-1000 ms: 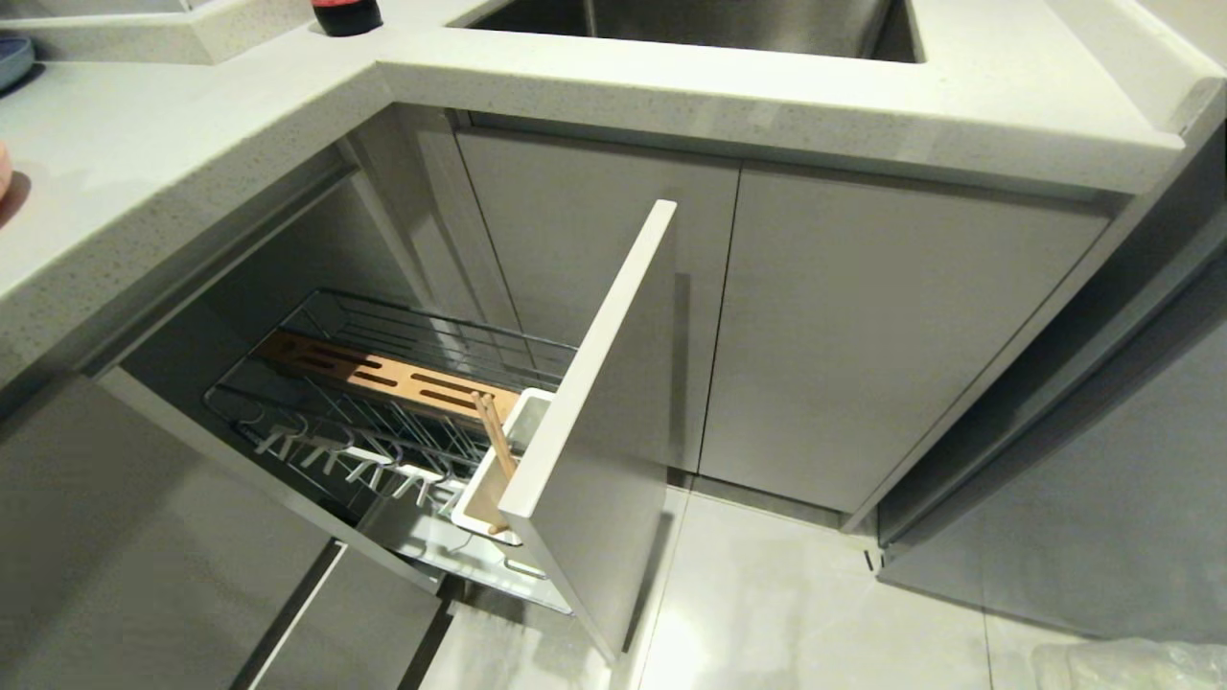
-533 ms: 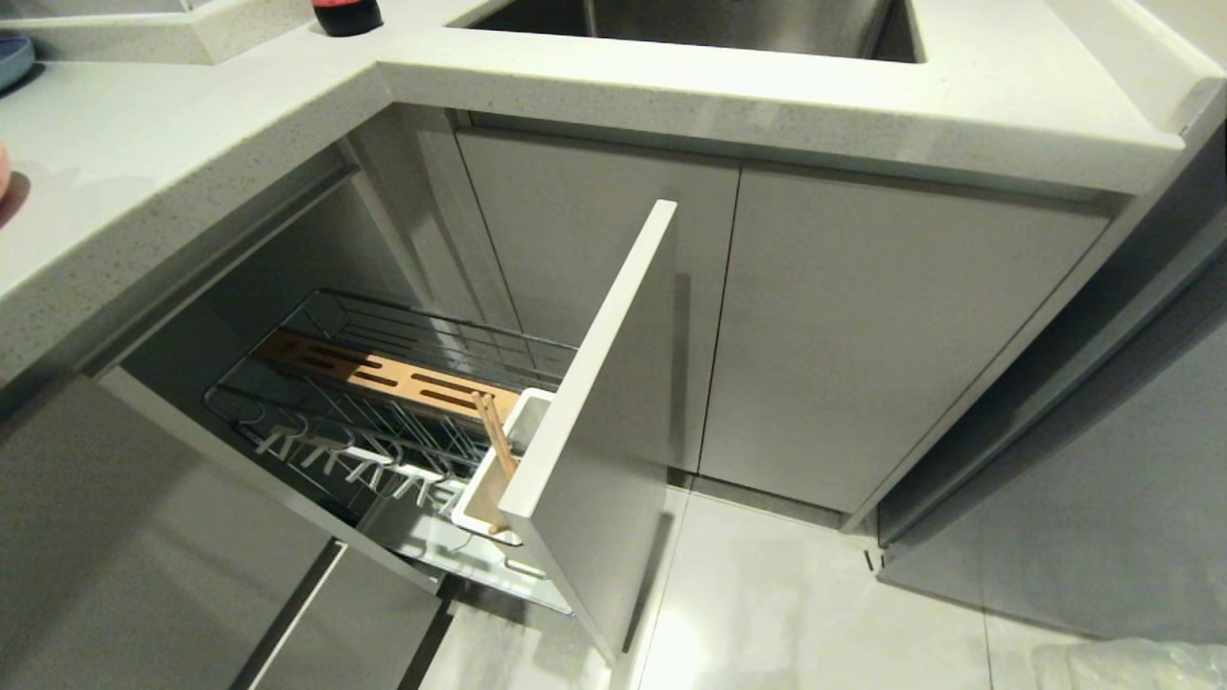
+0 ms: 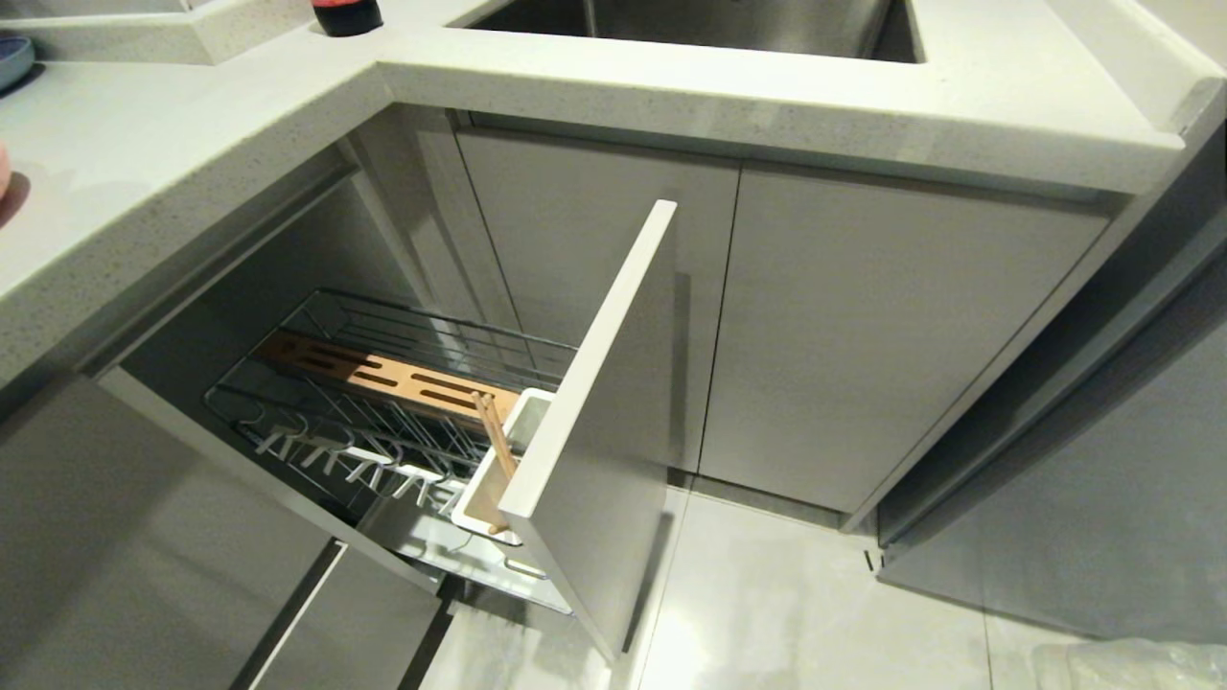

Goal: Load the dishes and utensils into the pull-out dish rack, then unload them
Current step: Take the chopsticks out of the cupboard

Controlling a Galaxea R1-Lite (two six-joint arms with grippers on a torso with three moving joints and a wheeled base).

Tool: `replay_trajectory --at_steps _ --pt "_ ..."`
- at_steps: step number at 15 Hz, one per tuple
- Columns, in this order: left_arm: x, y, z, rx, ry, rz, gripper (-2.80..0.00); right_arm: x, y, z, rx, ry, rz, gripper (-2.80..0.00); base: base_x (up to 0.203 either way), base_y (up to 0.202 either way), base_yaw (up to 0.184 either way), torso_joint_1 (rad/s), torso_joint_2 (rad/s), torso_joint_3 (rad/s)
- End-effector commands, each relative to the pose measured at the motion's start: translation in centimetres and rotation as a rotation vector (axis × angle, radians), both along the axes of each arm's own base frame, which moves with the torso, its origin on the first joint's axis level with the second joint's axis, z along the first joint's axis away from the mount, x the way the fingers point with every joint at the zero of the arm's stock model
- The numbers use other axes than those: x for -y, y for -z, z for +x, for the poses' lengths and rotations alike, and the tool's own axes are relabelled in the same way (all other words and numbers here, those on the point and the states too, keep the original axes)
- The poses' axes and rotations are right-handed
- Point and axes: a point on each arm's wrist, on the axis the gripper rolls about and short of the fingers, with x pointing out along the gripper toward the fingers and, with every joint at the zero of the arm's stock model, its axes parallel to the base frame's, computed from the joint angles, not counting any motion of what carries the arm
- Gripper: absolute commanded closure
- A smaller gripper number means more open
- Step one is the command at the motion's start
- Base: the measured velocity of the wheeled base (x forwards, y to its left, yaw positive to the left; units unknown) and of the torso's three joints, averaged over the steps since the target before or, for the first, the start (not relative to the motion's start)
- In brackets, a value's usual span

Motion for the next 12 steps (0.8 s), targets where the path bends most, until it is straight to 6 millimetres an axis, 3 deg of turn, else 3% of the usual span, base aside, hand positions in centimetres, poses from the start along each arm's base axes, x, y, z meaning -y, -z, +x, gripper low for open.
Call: replay_trajectory --at_steps 1,3,6,7,10,12 --pt "0.5 -1.1 -1.9 0.082 -0.003 0.021 -2.8 0.0 0.0 0.0 0.001 -0.001 -0.001 0.0 0.0 0.0 0.0 0.0 0.0 0.0" --pt "1.6 -2.9 -4.4 0.3 0.021 0.003 -2.8 0.0 0.0 0.0 0.001 -0.001 -0.001 0.0 0.0 0.0 0.0 0.0 0.0 0.0" --pt "4.0 -4.2 -6.8 0.526 0.198 -0.139 -2.8 0.0 0.0 0.0 0.001 -0.001 -0.001 0.0 0.0 0.0 0.0 0.0 0.0 0.0" --pt "4.7 -4.5 -7.5 0.58 0.274 -0.183 0.0 0.0 0.0 0.0 0.001 -0.001 -0.001 0.0 0.0 0.0 0.0 0.0 0.0 0.0" --pt "5.9 -5.2 -9.3 0.725 0.49 -0.315 0.0 0.0 0.0 0.0 0.001 -0.001 -0.001 0.0 0.0 0.0 0.0 0.0 0.0 0.0" --pt "6.1 -3.8 -9.0 0.717 0.53 -0.43 0.0 0.0 0.0 0.0 0.0 -0.001 -0.001 0.0 0.0 0.0 0.0 0.0 0.0 0.0"
